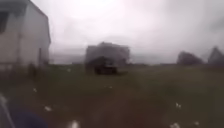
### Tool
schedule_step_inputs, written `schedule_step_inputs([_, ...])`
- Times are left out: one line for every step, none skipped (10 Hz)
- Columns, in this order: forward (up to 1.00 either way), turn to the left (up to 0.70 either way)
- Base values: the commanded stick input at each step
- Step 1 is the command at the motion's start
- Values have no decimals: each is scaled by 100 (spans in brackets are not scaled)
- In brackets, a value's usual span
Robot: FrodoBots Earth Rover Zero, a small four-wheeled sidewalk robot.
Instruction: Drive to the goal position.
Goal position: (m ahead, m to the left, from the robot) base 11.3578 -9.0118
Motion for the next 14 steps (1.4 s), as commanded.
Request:
schedule_step_inputs([70,0])
schedule_step_inputs([70,-26])
schedule_step_inputs([70,-35])
schedule_step_inputs([70,-35])
schedule_step_inputs([70,-35])
schedule_step_inputs([70,-35])
schedule_step_inputs([70,-35])
schedule_step_inputs([70,-35])
schedule_step_inputs([70,-35])
schedule_step_inputs([70,-35])
schedule_step_inputs([70,-35])
schedule_step_inputs([70,-33])
schedule_step_inputs([70,-5])
schedule_step_inputs([70,-1])
